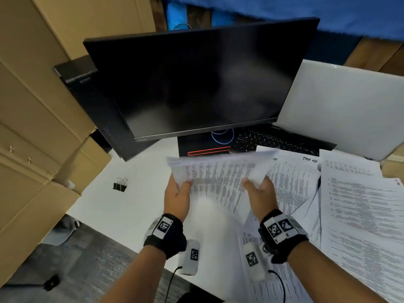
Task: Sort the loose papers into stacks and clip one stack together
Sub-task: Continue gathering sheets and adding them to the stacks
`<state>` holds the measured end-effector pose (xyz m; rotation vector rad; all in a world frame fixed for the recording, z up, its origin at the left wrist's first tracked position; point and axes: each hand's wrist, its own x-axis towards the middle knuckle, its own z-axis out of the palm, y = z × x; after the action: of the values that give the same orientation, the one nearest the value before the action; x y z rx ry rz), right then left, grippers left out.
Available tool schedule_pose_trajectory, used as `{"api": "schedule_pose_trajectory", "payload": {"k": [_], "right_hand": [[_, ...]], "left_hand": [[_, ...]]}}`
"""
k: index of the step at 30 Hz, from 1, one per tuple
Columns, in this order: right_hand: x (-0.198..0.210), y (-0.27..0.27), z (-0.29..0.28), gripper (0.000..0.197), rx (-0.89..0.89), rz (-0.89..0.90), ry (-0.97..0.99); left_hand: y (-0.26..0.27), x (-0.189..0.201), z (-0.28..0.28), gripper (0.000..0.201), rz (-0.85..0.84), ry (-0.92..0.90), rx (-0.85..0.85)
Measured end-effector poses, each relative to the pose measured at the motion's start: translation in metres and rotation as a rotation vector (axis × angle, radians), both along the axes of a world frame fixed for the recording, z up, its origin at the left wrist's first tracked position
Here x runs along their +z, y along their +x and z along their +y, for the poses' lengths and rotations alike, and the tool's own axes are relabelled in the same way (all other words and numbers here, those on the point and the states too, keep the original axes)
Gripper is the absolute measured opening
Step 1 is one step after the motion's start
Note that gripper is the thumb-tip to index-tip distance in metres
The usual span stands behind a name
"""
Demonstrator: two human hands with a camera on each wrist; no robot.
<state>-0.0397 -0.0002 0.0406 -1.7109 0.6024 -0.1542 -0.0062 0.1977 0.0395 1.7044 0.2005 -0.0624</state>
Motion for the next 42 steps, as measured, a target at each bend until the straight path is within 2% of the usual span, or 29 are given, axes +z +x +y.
{"api": "schedule_pose_trajectory", "payload": {"k": [1,4,7,10,13,15,16,18,19,20,22,23,24,27,29,31,34,37,39,42], "right_hand": [[0.006,0.001,0.006,0.042,0.029,-0.008,-0.011],[0.012,0.003,0.028,0.028,0.145,0.038,-0.018],[-0.010,0.003,0.047,0.020,0.301,0.297,-0.050],[-0.030,-0.004,0.057,0.031,0.269,0.504,0.143],[-0.032,-0.013,0.052,0.034,0.204,0.560,0.177],[-0.031,-0.018,0.039,0.030,0.198,0.545,0.094],[-0.031,-0.022,0.030,0.029,0.209,0.523,-0.002],[-0.029,-0.030,0.009,0.030,0.205,0.474,-0.214],[-0.027,-0.036,-0.003,0.029,0.186,0.458,-0.282],[-0.026,-0.041,-0.014,0.026,0.163,0.450,-0.315],[-0.027,-0.052,-0.035,0.020,0.123,0.456,-0.345],[-0.027,-0.058,-0.042,0.018,0.111,0.468,-0.358],[-0.028,-0.063,-0.049,0.017,0.104,0.475,-0.375],[-0.031,-0.077,-0.063,0.012,0.088,0.480,-0.440],[-0.035,-0.086,-0.072,0.009,0.088,0.507,-0.459],[-0.041,-0.094,-0.081,0.015,0.100,0.533,-0.441],[-0.051,-0.105,-0.092,0.023,0.124,0.555,-0.400],[-0.059,-0.113,-0.097,0.025,0.129,0.545,-0.372],[-0.062,-0.116,-0.099,0.022,0.110,0.512,-0.357],[-0.065,-0.115,-0.104,0.021,0.091,0.470,-0.331]], "left_hand": [[0.003,0.002,0.004,0.029,-0.032,0.021,-0.012],[0.015,0.009,0.025,0.020,-0.053,0.258,-0.002],[0.033,-0.005,0.056,0.023,0.076,0.537,-0.067],[0.040,-0.026,0.077,0.025,0.238,0.726,-0.161],[0.038,-0.041,0.086,0.022,0.320,0.797,-0.164],[0.036,-0.048,0.088,0.029,0.361,0.824,-0.141],[0.036,-0.050,0.087,0.039,0.358,0.854,-0.117],[0.033,-0.052,0.078,0.062,0.279,0.981,-0.065],[0.032,-0.051,0.070,0.065,0.203,1.022,-0.066],[0.031,-0.048,0.056,0.060,0.119,1.010,-0.099],[0.027,-0.036,0.016,0.032,0.021,0.842,-0.239],[0.024,-0.032,-0.007,0.015,0.018,0.751,-0.328],[0.023,-0.028,-0.032,0.007,0.037,0.686,-0.411],[0.022,-0.028,-0.102,0.013,0.129,0.647,-0.585],[0.023,-0.033,-0.134,0.028,0.199,0.693,-0.660],[0.025,-0.035,-0.150,0.038,0.255,0.740,-0.683],[0.029,-0.037,-0.160,0.034,0.291,0.787,-0.706],[0.023,-0.034,-0.166,0.025,0.244,0.785,-0.688],[0.015,-0.029,-0.169,0.005,0.165,0.721,-0.630],[-0.005,-0.026,-0.174,0.012,-0.020,0.644,-0.619]]}}
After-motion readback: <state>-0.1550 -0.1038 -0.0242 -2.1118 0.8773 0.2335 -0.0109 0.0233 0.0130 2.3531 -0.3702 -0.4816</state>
